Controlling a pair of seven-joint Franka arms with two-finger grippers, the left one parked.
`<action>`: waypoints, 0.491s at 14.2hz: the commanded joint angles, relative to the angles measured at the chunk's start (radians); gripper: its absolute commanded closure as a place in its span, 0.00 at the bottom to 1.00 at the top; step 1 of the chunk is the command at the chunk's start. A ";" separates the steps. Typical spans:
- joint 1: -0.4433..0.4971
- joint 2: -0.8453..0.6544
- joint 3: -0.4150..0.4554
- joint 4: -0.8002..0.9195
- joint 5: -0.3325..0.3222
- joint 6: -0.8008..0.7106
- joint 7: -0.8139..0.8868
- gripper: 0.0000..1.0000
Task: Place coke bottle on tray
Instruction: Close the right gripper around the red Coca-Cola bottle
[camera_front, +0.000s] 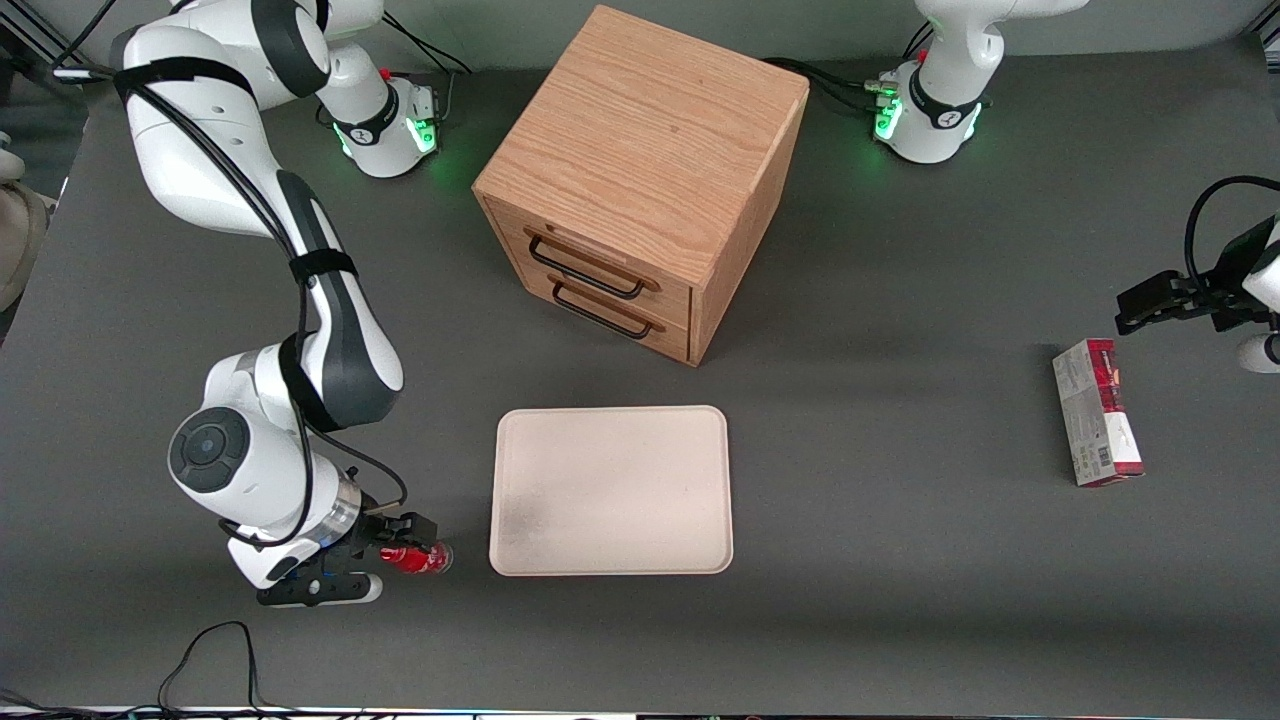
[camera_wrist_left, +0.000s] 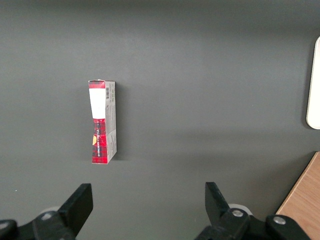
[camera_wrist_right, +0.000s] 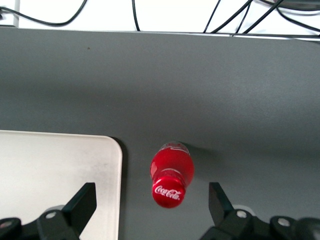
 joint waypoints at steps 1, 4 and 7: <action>0.005 0.009 -0.004 -0.025 -0.007 0.068 -0.018 0.01; 0.005 0.017 -0.005 -0.053 -0.009 0.091 -0.053 0.01; 0.004 0.023 -0.007 -0.058 -0.024 0.091 -0.053 0.10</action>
